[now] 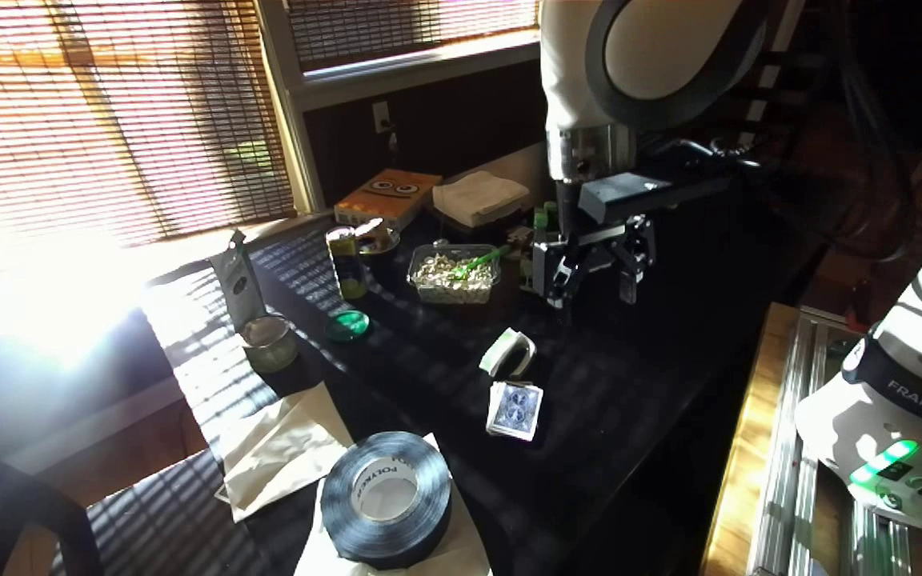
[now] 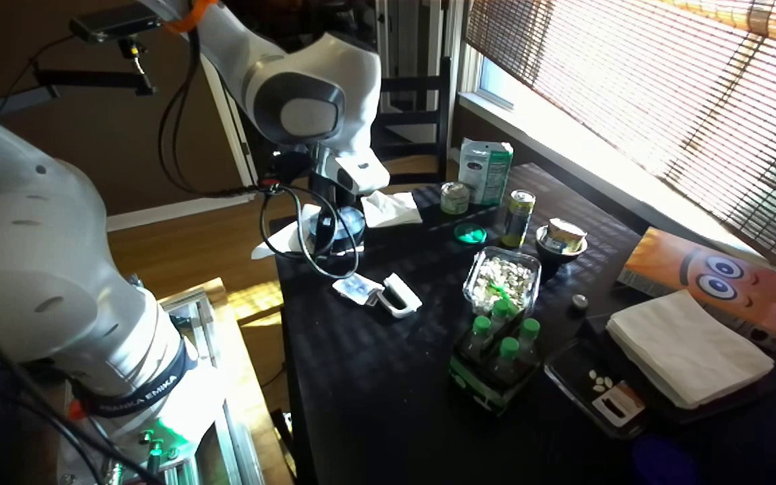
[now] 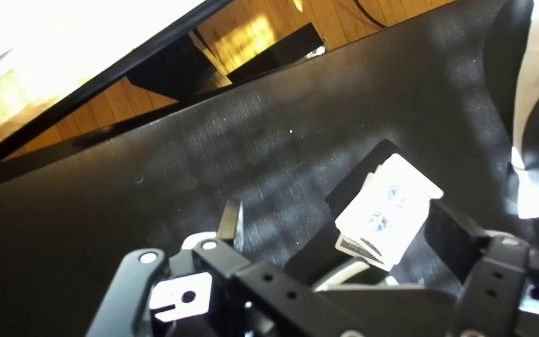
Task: Place the white brush upright.
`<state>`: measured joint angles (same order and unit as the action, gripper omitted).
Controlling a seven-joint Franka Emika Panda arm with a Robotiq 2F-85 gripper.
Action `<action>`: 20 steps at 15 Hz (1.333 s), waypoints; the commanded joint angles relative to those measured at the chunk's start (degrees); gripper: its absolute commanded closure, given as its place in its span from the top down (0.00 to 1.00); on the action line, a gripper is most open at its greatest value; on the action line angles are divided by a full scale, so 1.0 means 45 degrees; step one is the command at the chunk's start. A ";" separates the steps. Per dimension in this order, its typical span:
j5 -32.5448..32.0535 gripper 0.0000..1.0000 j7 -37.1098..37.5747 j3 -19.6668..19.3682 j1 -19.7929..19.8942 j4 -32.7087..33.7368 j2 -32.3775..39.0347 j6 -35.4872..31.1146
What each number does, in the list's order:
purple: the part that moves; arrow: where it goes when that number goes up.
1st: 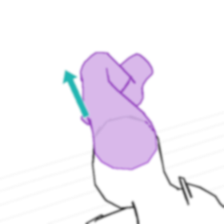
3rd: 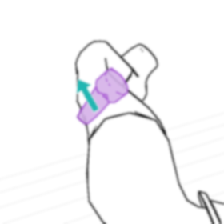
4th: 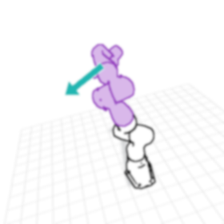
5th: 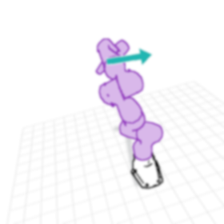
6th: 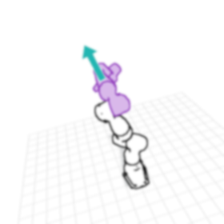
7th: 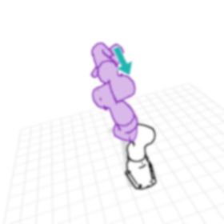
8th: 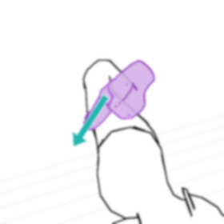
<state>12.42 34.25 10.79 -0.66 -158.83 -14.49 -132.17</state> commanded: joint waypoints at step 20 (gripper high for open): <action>0.4432 1.00 0.7975 -0.0674 -0.0917 0.0265 0.5144 -0.6845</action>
<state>29.35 65.33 8.41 -3.23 -158.21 2.70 -154.85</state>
